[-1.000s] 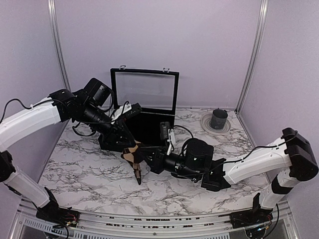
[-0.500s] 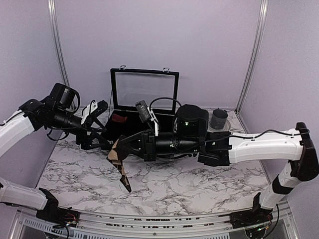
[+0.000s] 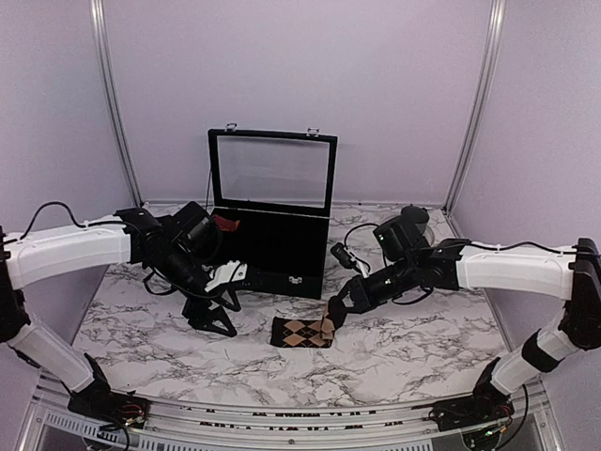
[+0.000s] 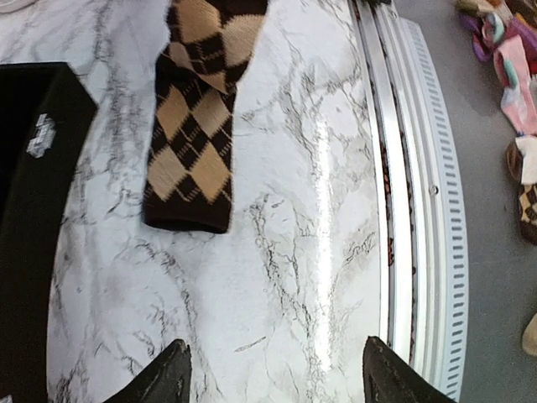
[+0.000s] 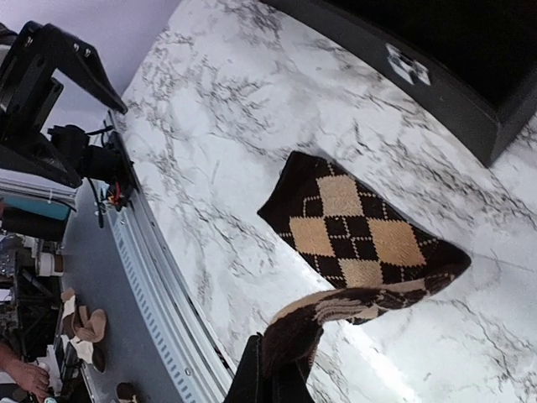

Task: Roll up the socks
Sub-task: Place the sock at the center of the board.

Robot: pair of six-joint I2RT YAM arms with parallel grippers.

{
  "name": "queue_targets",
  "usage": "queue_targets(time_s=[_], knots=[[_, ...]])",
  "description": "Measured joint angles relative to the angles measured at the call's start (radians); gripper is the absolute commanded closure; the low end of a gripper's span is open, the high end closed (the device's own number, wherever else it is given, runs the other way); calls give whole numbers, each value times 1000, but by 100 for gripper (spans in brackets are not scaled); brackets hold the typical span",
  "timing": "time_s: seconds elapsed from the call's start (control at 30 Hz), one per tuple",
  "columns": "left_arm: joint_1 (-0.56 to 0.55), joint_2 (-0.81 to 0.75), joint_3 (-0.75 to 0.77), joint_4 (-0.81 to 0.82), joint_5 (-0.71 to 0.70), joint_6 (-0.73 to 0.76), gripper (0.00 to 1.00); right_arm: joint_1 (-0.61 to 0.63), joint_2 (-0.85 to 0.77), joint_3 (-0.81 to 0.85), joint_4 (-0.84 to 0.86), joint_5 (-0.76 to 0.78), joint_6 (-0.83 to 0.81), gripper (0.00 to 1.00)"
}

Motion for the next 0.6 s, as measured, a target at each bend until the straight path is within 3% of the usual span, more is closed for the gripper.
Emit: queue_targets(time_s=[0.27,0.43,0.6], knots=[[-127,244,35,11,-69,124,37,-5,67,64,-237,121,-101,100],[-145,300,150,32,-75,162,36,-9,79,108,-323,182,-123,100],[-153,392,299,97,-84,174,43,-16,60,112,-368,244,-114,100]])
